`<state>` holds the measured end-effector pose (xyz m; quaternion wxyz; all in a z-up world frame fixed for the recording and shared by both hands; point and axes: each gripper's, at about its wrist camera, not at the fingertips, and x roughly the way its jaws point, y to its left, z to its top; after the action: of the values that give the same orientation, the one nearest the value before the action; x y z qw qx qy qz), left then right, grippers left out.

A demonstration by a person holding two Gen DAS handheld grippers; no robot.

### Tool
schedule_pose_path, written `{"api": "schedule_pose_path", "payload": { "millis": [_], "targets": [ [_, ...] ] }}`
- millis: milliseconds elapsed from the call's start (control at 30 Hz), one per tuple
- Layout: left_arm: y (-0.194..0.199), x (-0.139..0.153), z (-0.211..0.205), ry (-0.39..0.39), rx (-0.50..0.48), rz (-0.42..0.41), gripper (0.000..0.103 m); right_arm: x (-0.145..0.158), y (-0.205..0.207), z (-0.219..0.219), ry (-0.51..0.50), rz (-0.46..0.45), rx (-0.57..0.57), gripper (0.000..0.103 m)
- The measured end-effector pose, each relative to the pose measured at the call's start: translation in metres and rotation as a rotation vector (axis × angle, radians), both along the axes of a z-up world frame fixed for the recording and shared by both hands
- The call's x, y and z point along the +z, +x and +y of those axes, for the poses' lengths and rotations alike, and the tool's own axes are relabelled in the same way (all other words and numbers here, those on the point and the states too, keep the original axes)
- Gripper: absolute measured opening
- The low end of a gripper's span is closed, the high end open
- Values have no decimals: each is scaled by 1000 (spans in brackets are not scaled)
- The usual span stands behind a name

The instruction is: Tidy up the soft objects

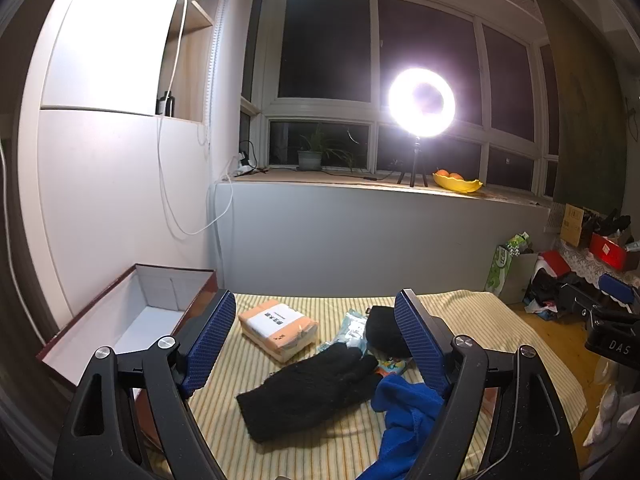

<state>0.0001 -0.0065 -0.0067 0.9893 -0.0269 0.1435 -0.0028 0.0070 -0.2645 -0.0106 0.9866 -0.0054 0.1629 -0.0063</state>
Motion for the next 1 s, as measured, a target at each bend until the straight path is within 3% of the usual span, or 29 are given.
{"api": "schedule_pose_path", "payload": {
  "millis": [1000],
  "targets": [
    [-1,-3,-6,8,-11,13,82,-8,1,0,4,20,3,102]
  ]
}}
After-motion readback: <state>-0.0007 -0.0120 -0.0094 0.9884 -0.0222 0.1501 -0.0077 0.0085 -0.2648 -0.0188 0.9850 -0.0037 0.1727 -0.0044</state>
